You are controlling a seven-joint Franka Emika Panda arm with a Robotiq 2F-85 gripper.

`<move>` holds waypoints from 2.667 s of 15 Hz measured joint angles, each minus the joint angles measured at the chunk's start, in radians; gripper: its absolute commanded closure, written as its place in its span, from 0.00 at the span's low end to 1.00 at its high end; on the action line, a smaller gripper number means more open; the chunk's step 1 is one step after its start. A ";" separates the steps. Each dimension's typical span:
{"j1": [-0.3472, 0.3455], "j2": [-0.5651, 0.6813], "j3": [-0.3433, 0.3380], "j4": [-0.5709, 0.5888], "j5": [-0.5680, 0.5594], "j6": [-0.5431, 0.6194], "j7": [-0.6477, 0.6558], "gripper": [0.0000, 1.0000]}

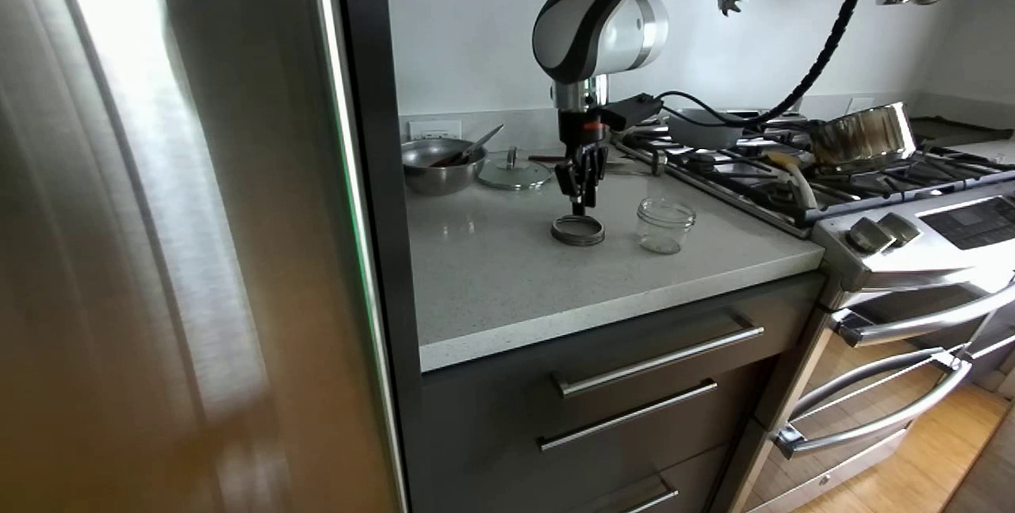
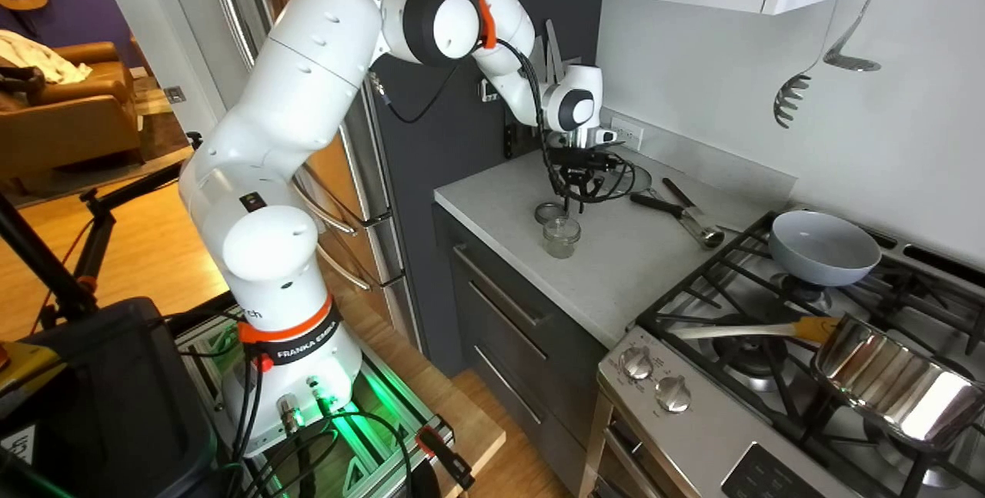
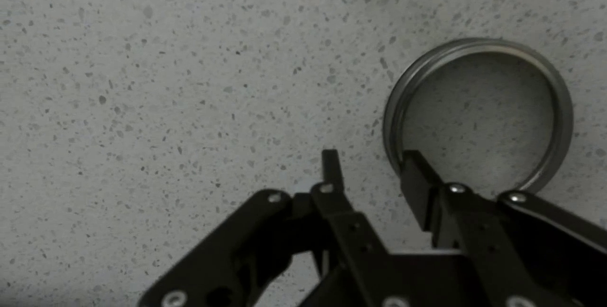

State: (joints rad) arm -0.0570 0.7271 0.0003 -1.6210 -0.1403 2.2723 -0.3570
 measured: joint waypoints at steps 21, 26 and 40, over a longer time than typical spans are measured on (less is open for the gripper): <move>-0.045 0.005 0.061 -0.001 0.005 0.002 -0.224 0.71; -0.047 0.013 0.064 0.000 0.005 0.000 -0.241 0.81; -0.051 0.020 0.064 0.012 0.005 -0.002 -0.252 0.98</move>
State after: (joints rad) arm -0.1077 0.7467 0.0639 -1.6087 -0.1353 2.2698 -0.6093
